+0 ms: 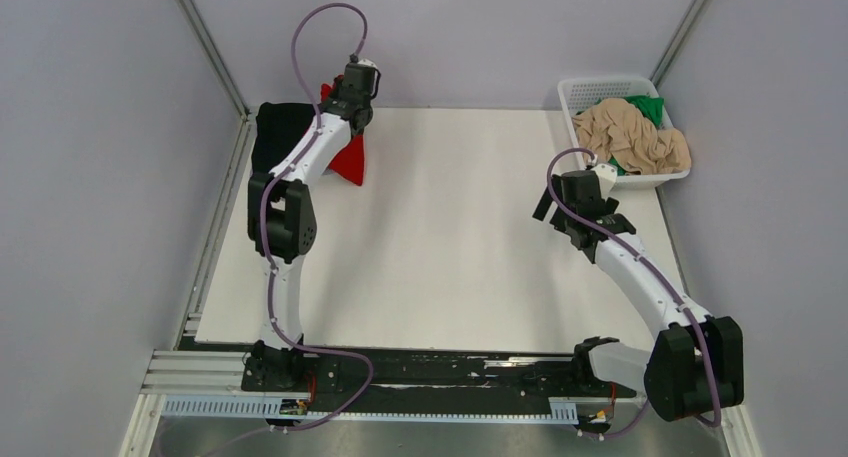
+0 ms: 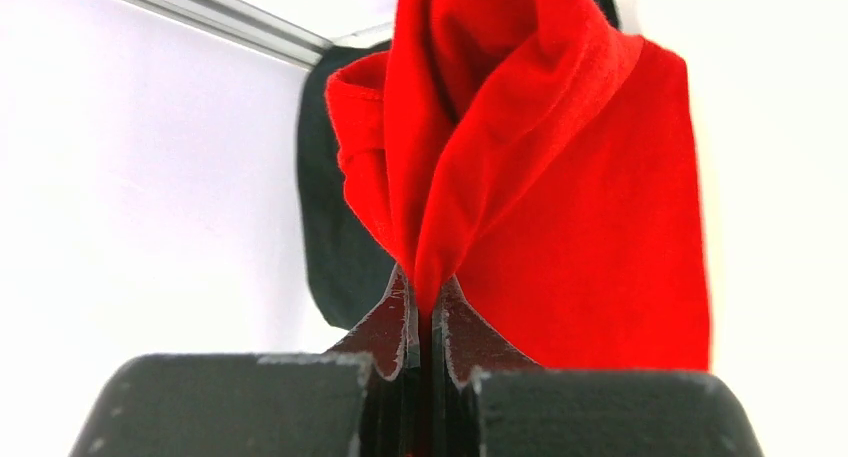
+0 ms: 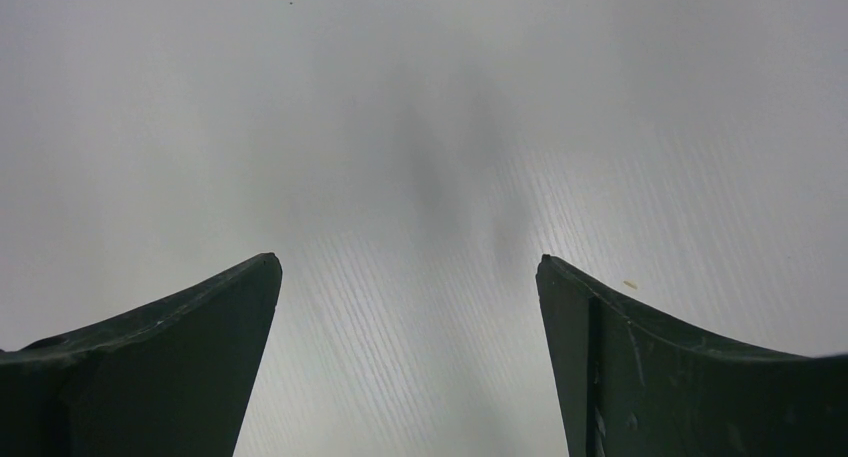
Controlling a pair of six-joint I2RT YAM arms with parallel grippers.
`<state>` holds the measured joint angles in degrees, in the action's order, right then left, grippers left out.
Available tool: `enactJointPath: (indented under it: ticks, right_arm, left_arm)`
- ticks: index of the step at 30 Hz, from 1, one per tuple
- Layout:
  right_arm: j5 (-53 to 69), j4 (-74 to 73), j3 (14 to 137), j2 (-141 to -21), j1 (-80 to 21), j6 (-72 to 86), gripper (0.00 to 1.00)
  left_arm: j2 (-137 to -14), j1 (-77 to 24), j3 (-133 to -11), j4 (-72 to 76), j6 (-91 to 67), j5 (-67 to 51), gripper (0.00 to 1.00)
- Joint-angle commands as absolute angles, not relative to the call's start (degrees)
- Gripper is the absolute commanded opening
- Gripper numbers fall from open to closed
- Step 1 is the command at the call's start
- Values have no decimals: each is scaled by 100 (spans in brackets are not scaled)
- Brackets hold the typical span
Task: Fold and stack the t-shirts
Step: Put the neatly folded tshirt into the corner of the board with the left arm
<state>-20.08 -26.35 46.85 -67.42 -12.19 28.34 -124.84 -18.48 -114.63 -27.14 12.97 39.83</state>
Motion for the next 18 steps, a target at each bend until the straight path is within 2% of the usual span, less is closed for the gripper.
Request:
enactJointPath:
  ticks: [1, 18]
  right_arm:
    - [-2234, -2540, 4754, -6876, -1192, 2714, 100]
    - [-2406, -2553, 4746, -7040, -1193, 2707, 100]
  left_arm:
    - [-12284, -1712, -12038, -2332, 1818, 3979, 0]
    - [-11973, -1542, -12719, -2496, 1754, 3415, 0]
